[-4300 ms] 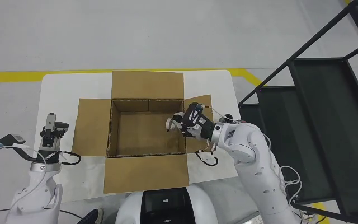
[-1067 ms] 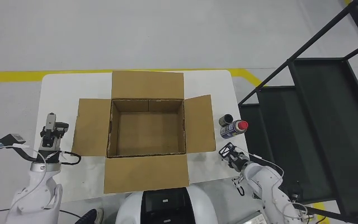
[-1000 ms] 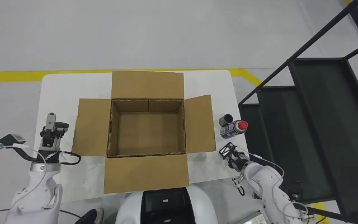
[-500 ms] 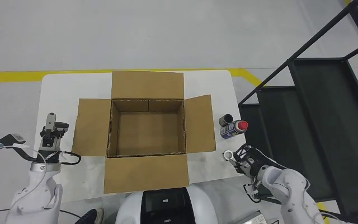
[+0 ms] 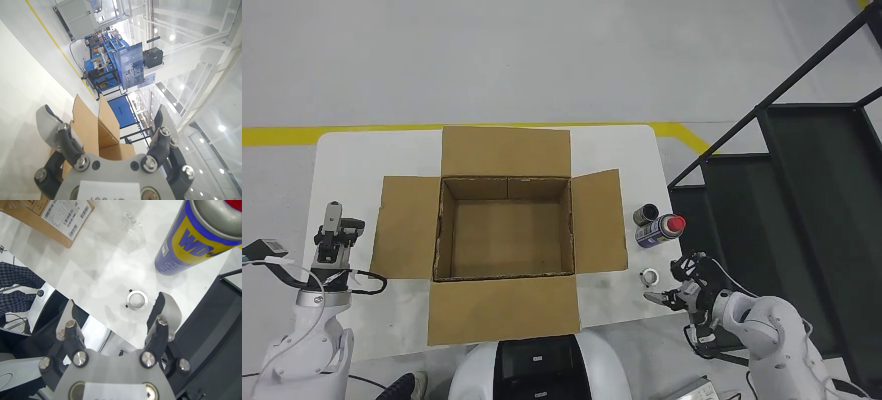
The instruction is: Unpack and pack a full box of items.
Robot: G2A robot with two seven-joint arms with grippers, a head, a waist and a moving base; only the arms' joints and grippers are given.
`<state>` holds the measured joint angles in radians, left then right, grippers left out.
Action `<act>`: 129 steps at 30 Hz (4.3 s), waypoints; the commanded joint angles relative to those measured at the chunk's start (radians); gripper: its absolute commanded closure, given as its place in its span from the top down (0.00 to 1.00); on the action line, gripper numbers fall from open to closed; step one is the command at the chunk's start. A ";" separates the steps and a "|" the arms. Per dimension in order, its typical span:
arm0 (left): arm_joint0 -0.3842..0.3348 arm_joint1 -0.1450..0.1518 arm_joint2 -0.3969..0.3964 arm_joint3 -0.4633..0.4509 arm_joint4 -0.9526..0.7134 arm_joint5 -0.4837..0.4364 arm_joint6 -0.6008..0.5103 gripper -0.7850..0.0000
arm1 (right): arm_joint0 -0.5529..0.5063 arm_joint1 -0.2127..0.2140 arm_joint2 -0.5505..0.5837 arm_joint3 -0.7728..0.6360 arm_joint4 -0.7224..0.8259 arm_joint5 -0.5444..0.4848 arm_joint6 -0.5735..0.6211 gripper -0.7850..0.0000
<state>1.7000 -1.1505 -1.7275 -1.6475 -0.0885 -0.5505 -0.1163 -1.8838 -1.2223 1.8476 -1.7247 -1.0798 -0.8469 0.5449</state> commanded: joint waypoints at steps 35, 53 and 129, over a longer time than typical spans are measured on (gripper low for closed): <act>0.000 0.000 0.000 0.000 0.000 0.000 0.000 1.00 | 0.156 0.020 -0.155 0.218 -0.160 0.290 -0.020 0.47; 0.000 0.000 0.000 0.000 0.000 0.000 0.000 1.00 | 0.172 0.030 -0.205 0.240 -0.186 0.334 -0.025 0.38; 0.000 0.000 0.000 0.000 0.000 0.000 0.000 1.00 | 0.158 0.108 -0.297 -0.440 0.379 0.259 0.194 0.00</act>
<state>1.7000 -1.1505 -1.7275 -1.6475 -0.0885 -0.5505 -0.1163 -1.7476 -1.1144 1.5688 -2.1685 -0.6846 -0.5976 0.7304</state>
